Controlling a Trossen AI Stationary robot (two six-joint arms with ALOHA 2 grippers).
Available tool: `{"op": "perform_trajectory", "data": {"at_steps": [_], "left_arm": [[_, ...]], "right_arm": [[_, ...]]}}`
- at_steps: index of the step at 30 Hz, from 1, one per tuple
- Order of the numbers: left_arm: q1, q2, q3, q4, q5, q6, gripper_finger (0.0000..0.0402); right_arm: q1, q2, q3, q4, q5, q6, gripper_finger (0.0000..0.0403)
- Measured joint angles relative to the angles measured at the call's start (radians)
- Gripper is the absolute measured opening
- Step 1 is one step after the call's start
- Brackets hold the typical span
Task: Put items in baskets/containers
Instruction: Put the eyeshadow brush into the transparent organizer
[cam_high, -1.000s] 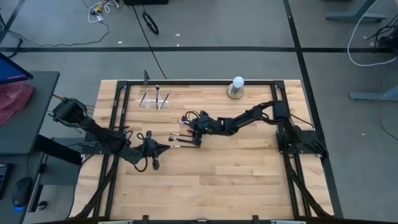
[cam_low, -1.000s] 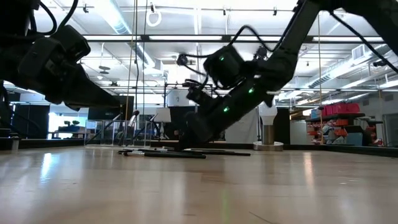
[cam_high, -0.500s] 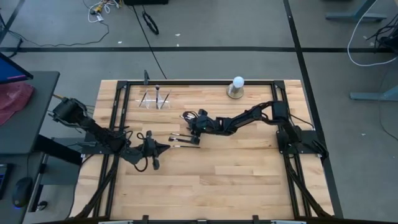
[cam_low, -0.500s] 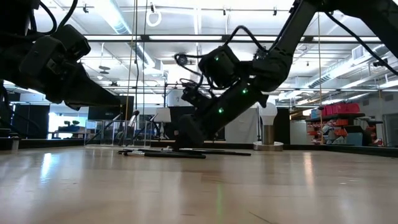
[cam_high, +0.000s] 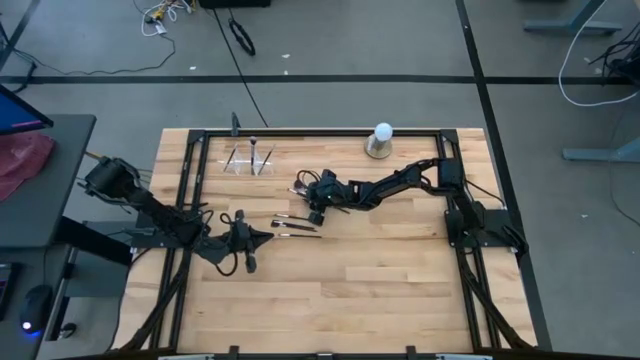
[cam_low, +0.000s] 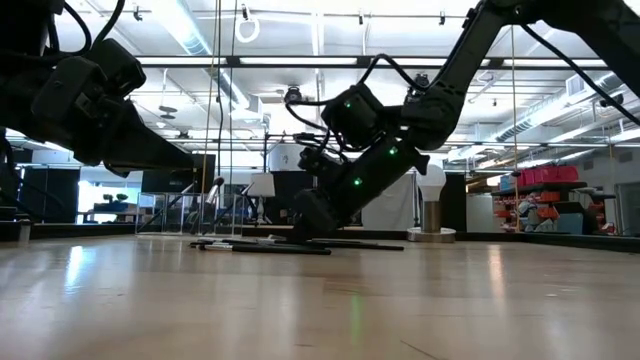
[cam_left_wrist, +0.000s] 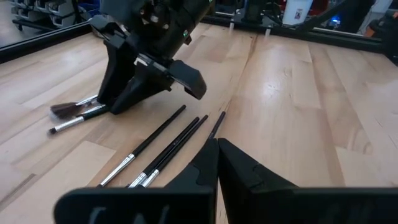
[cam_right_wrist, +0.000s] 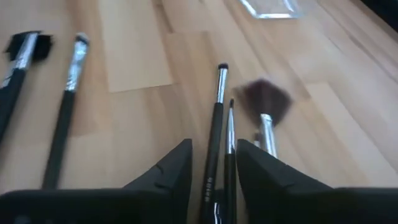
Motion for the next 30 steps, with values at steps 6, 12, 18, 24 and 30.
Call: {"op": "perform_trajectory", "data": {"at_steps": [6, 12, 18, 24, 30], "left_arm": [[0.0, 0.0, 0.0, 0.0, 0.0, 0.0, 0.0014], [0.0, 0.0, 0.0, 0.0, 0.0, 0.0, 0.0014], [0.0, 0.0, 0.0, 0.002, 0.0, 0.0, 0.0014], [0.0, 0.0, 0.0, 0.002, 0.0, 0.0, 0.0014], [0.0, 0.0, 0.0, 0.004, 0.0, 0.0, 0.0014]], "right_arm": [[0.023, -0.002, 0.002, -0.029, -0.019, -0.051, 0.0104], [0.041, -0.011, 0.002, -0.057, -0.013, -0.107, 0.0087], [0.052, -0.044, 0.0, -0.081, -0.018, -0.098, 0.0107], [0.052, -0.034, 0.0, -0.032, -0.063, -0.037, 0.0161], [0.048, 0.018, -0.001, 0.048, -0.062, -0.022, 0.0175]]}}
